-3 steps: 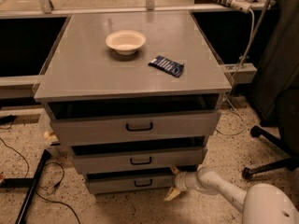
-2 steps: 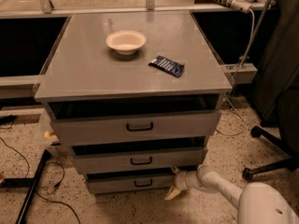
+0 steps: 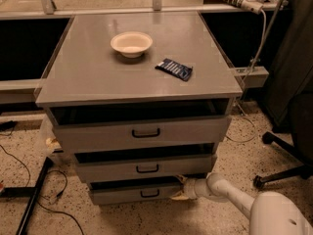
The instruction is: Open bottom drawer
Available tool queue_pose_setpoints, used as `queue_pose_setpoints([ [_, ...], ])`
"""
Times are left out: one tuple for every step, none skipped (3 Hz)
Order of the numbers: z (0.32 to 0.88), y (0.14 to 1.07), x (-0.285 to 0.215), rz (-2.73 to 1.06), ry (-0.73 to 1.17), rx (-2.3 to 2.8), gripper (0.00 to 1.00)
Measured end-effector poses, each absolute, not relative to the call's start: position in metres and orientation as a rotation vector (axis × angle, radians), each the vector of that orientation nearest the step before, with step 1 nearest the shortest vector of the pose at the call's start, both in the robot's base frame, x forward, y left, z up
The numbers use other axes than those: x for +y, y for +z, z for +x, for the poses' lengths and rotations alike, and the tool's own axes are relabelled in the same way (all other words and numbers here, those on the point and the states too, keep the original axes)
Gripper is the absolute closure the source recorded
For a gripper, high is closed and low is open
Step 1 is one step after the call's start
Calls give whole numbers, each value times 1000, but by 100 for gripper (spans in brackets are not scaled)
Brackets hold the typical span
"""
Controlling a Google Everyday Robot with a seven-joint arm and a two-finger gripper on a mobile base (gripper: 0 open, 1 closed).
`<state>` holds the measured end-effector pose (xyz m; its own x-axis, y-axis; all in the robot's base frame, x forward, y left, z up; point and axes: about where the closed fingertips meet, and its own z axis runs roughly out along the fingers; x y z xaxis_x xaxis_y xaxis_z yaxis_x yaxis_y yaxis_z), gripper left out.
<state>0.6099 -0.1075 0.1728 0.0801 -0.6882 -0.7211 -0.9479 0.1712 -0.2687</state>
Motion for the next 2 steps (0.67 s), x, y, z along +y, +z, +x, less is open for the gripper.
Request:
queue_pose_setpoints([
  [610,177,-107,-1580,421,1670,66],
  [610,182,-109,-1580,421,1670,89],
])
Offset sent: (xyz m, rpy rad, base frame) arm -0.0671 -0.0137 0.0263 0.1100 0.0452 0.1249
